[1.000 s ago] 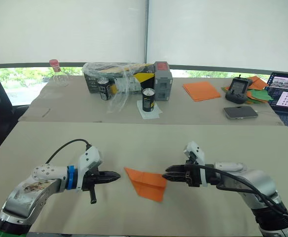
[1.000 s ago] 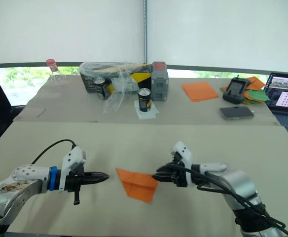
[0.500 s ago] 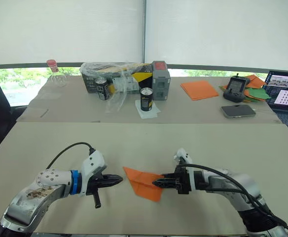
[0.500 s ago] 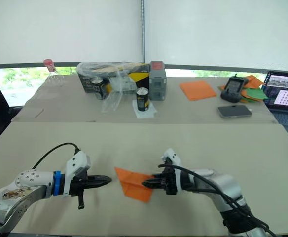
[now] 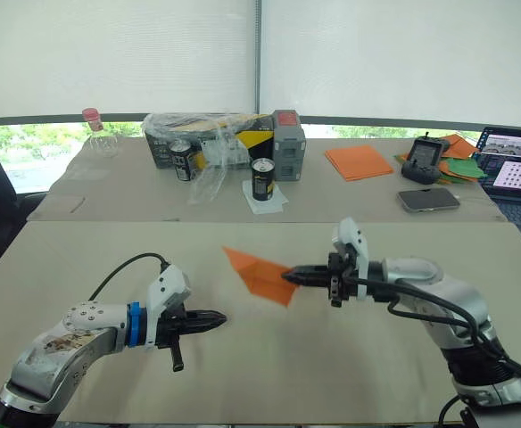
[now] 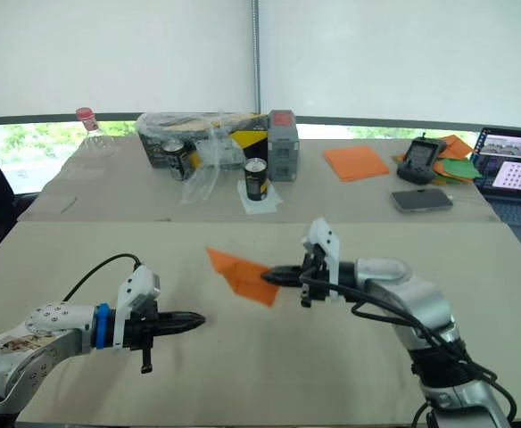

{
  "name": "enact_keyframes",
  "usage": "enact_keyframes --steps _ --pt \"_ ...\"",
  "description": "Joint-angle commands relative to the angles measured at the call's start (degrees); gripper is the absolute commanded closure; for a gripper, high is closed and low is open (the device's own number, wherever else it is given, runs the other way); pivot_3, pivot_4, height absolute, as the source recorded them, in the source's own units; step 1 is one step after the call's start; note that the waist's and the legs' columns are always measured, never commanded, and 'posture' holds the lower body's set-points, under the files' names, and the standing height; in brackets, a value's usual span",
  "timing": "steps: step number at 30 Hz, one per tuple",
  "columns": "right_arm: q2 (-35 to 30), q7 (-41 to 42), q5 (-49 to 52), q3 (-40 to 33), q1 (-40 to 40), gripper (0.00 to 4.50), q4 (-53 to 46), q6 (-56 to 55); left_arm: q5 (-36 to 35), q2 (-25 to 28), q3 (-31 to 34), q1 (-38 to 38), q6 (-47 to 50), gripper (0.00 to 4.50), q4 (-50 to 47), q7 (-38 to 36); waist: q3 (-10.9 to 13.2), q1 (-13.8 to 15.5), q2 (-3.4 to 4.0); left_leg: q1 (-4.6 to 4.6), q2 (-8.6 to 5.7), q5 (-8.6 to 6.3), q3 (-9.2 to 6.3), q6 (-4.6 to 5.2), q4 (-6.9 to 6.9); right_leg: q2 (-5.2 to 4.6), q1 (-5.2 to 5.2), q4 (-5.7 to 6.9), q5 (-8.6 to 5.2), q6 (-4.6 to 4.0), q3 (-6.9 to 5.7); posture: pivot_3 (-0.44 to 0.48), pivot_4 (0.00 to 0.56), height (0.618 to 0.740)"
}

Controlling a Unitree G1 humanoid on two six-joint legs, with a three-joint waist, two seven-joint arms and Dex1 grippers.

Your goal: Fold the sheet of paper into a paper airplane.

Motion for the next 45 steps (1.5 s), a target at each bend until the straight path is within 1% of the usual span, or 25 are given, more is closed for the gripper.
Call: enact_keyframes --steps 1,2,4,6,7,10,14,15,18,21,24,28,31,33,35,37,41,43,45 --pt "0.23 1.75 -6.66 -0.46 -2.30 4.47 3.30 -14.33 -2.10 1.07 2.53 0.02 -0.04 4.50 -0.71 -0.83 0.00 0.18 0.00 -0.01 0.00 0.00 0.01 -0.01 0.01 -0.01 0.00 0.00 0.00 0.00 0.00 0.000 0.150 0.740" --pt "-0.06 1.63 -12.13 0.84 -3.01 4.47 5.68 -24.28 -2.39 1.04 3.53 -0.01 -0.72 4.50 -0.19 -0.97 0.00 0.18 0.00 -0.02 -0.01 0.03 0.01 -0.05 0.02 -0.02 0.00 0.00 0.00 0.00 -0.01 0.000 0.150 0.740" --pt "0.53 1.53 -18.97 2.35 -2.66 4.47 9.36 -38.97 -3.57 0.57 5.76 -0.08 -1.33 4.50 1.01 -0.73 0.00 0.11 0.00 -0.02 -0.04 0.15 0.05 -0.26 0.03 -0.05 -0.02 0.03 0.00 0.00 0.03 0.000 0.150 0.740" --pt "2.00 -0.04 -22.41 3.25 -1.40 4.47 12.17 -46.85 -3.39 -0.51 7.17 -0.78 -1.79 4.50 2.70 1.16 0.00 0.06 0.00 0.00 -0.01 0.17 0.07 -0.29 0.03 -0.03 -0.02 0.06 0.00 0.00 0.03 0.000 0.150 0.740" --pt "2.03 -1.28 -26.28 4.71 0.06 4.47 13.83 -54.07 -4.48 -0.91 8.06 -1.21 -1.07 4.50 3.29 1.54 0.00 0.07 0.00 0.02 0.00 0.17 0.08 -0.30 0.03 -0.02 -0.02 0.07 0.00 0.00 0.03 0.000 0.150 0.740" --pt "1.70 -4.32 -34.03 6.69 2.59 4.47 17.50 -69.55 -6.79 -1.60 9.55 -1.88 0.28 4.50 3.79 1.83 -0.01 0.15 -0.02 0.02 0.02 0.25 0.07 -0.43 0.03 -0.02 -0.02 0.13 0.00 0.00 -0.01 0.000 0.150 0.740" --pt "-0.33 -11.71 -45.55 7.64 5.50 4.47 21.54 -84.89 -7.66 -1.67 10.13 -2.08 -0.11 4.50 3.95 2.24 -0.01 0.07 -0.02 -0.01 -0.04 0.34 0.12 -0.58 0.04 -0.10 -0.08 0.15 0.00 0.00 0.13 0.000 0.150 0.740" --pt "-0.80 -14.33 -49.28 7.59 6.51 4.47 22.23 -86.97 -7.78 -1.72 10.24 -2.14 -0.16 4.50 4.04 2.34 -0.01 0.08 -0.02 0.01 -0.07 0.35 0.12 -0.61 0.04 -0.10 -0.08 0.16 0.00 0.00 0.15 0.000 0.150 0.740" --pt "-0.99 -19.66 -55.20 7.99 9.17 4.47 23.28 -90.13 -7.80 -1.57 10.07 -1.99 -0.40 4.50 4.24 2.19 -0.02 0.11 -0.03 0.11 -0.01 0.36 0.09 -0.62 0.04 -0.02 -0.01 0.19 0.00 0.00 0.12 0.000 0.150 0.740" --pt "-1.03 -24.45 -59.93 7.63 9.37 4.47 24.05 -91.63 -7.77 -1.16 9.50 -1.73 -0.50 4.50 4.45 1.46 -0.02 -0.17 -0.03 0.11 0.01 0.36 0.10 -0.63 0.03 0.00 -0.02 0.24 0.01 -0.01 0.14 0.000 0.150 0.740" --pt "-2.51 -25.41 -61.22 9.24 9.74 4.47 26.55 -92.80 -6.71 -0.76 8.64 -1.96 -1.14 4.50 5.42 0.67 -0.02 -0.34 -0.03 0.21 0.01 0.39 0.14 -0.67 0.04 0.02 0.04 0.23 0.03 -0.05 0.21 0.000 0.150 0.740" --pt "-5.37 -22.71 -55.91 11.05 9.70 3.24 25.45 -92.41 -5.45 -0.06 7.51 -3.11 -2.15 4.50 7.48 -0.75 -0.02 -0.06 -0.03 0.31 -0.01 0.38 0.14 -0.66 0.04 0.00 0.15 0.22 0.03 -0.05 0.21 0.000 0.150 0.740" --pt "-9.12 -18.72 -49.82 10.63 10.04 2.21 19.83 -88.44 -4.55 0.37 6.92 -4.02 -2.76 4.50 8.37 -1.51 -0.02 0.12 -0.04 0.28 -0.01 0.38 0.13 -0.65 0.04 -0.03 0.16 0.18 0.03 -0.05 0.20 0.000 0.150 0.740" --pt "-12.63 -14.91 -42.12 9.39 10.52 1.55 13.85 -82.93 -4.54 0.70 6.94 -4.42 -2.73 4.50 8.86 -2.05 -0.02 0.09 -0.04 0.26 -0.01 0.38 0.13 -0.65 0.04 -0.04 0.15 0.19 0.03 -0.05 0.21 0.000 0.150 0.740" --pt "-15.60 -11.86 -36.42 8.55 10.85 1.55 9.47 -78.80 -4.62 1.01 6.87 -4.65 -2.66 4.50 9.25 -2.66 -0.02 0.10 -0.04 0.24 0.06 0.37 0.11 -0.63 0.04 -0.03 0.13 0.19 0.03 -0.05 0.21 0.000 0.150 0.740" --pt "-17.20 -10.43 -33.06 7.46 10.65 1.55 7.19 -76.07 -4.54 1.09 6.56 -4.88 -2.66 4.50 9.54 -3.04 -0.04 -0.03 -0.06 0.28 0.07 0.35 0.11 -0.60 0.04 0.03 0.16 0.19 0.03 -0.05 0.19 0.000 0.150 0.740" --pt "-15.53 -8.43 -25.34 5.84 8.52 1.55 4.94 -64.54 -4.32 0.84 6.05 -5.51 -2.72 4.50 9.95 -3.30 -0.04 -0.10 -0.06 0.28 0.08 0.35 0.11 -0.59 0.04 0.06 0.15 0.20 0.03 -0.05 0.19 0.000 0.150 0.740" --pt "-11.38 -8.57 -20.55 6.84 5.94 2.08 4.74 -50.70 -3.77 0.74 5.39 -5.69 -3.20 4.50 10.21 -3.58 -0.04 -0.15 -0.07 0.28 0.09 0.35 0.12 -0.59 0.04 0.05 0.16 0.20 0.04 -0.07 0.20 0.000 0.150 0.740" --pt "-7.59 -7.97 -18.49 8.37 4.10 2.74 4.74 -42.23 -3.40 0.61 4.99 -5.81 -3.44 4.50 10.10 -3.58 -0.04 -0.15 -0.07 0.29 0.11 0.35 0.11 -0.59 0.04 0.09 0.15 0.21 0.06 -0.11 0.20 0.000 0.150 0.740"
